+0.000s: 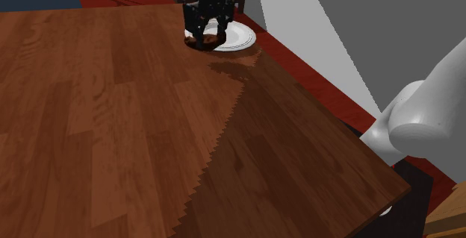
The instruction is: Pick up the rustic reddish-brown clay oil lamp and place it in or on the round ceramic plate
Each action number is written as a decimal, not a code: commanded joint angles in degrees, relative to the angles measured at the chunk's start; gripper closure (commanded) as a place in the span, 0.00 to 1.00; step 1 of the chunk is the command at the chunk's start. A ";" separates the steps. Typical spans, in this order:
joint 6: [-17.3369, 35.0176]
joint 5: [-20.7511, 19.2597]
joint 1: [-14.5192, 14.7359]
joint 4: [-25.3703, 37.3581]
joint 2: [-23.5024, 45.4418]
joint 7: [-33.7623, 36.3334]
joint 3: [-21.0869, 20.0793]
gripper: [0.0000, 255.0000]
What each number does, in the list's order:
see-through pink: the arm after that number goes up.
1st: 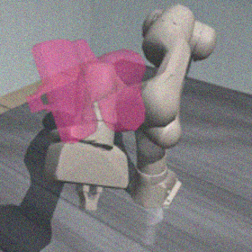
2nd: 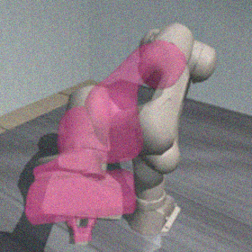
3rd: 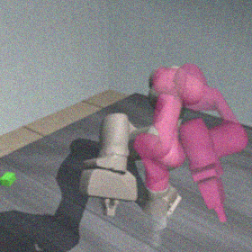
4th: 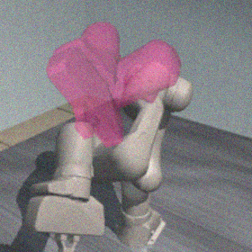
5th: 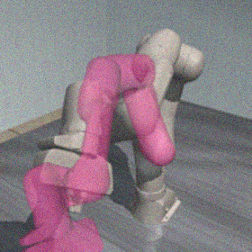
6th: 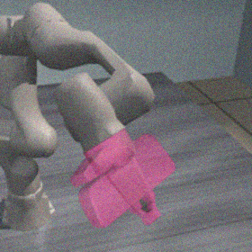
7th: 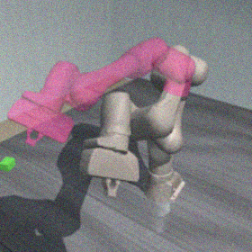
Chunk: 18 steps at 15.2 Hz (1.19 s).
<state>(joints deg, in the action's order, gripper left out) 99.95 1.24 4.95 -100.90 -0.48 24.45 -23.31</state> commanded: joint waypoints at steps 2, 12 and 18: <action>-2.36 -0.06 -0.02 2.46 0.13 0.03 0.02 1.00; -7.72 -0.82 -2.51 9.53 2.05 -4.73 2.41 1.00; -9.28 -1.91 -6.13 14.48 5.70 -11.75 5.79 1.00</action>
<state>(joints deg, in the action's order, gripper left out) 90.71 -0.51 -0.60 -87.00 4.67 13.89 -18.05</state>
